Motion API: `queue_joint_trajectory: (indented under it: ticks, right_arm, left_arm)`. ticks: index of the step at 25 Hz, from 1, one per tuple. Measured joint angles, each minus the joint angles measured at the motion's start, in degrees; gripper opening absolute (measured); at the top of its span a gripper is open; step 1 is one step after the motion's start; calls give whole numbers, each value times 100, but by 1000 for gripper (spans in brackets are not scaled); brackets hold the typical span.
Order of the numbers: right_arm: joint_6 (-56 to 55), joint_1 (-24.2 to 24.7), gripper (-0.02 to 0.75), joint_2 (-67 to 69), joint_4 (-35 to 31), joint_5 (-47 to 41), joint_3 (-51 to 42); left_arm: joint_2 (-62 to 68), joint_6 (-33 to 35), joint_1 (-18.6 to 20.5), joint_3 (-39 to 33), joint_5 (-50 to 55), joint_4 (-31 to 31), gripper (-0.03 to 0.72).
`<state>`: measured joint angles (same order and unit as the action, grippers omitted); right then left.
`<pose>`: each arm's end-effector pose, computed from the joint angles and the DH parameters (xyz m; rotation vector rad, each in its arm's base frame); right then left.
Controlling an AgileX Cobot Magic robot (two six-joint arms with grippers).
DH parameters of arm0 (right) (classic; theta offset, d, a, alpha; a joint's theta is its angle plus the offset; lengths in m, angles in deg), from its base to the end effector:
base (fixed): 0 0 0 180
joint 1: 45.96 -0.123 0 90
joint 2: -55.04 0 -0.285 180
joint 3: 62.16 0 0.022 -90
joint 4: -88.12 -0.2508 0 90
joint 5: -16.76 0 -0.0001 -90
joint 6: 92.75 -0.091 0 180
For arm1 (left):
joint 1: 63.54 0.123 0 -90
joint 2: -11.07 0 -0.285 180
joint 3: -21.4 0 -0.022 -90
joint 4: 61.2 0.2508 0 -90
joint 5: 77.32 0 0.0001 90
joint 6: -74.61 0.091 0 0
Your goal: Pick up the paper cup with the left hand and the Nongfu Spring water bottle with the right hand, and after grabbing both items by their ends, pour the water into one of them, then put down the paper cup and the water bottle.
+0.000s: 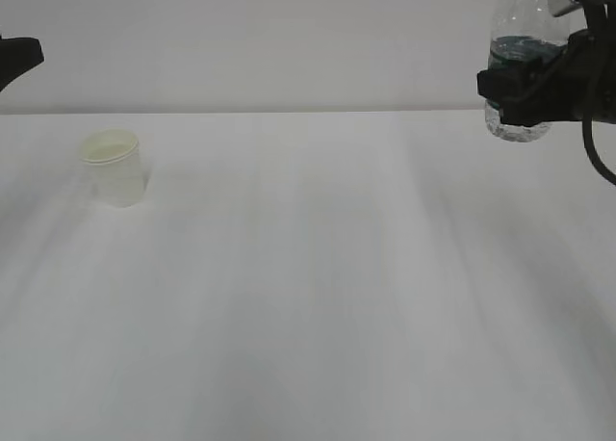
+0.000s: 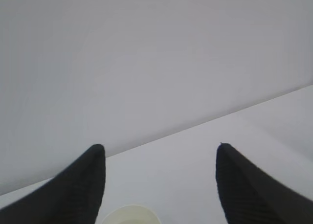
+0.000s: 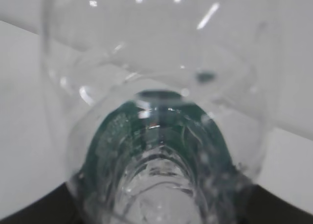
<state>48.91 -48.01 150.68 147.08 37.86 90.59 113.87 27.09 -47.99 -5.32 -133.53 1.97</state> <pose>0.3298 0.0398 0.2569 -0.5506 1.8505 0.1099 0.3374 0.0239 0.2523 0.4087 1.6064 -0.4848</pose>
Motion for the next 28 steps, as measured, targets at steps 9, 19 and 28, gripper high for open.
queue_joint_trajectory:
  ticks: [9,19,28]
  right_arm:
    - [1368,4,361,688,-1737,194,-4]
    - [2888,4,361,1324,-3643,919,-282]
    - [3591,13,361,1940,-4786,1596,-282]
  left_arm:
    - [0,-13,0,0,0,36,503]
    - [0,-13,0,0,0,71,494]
    - [0,-17,0,0,0,156,488]
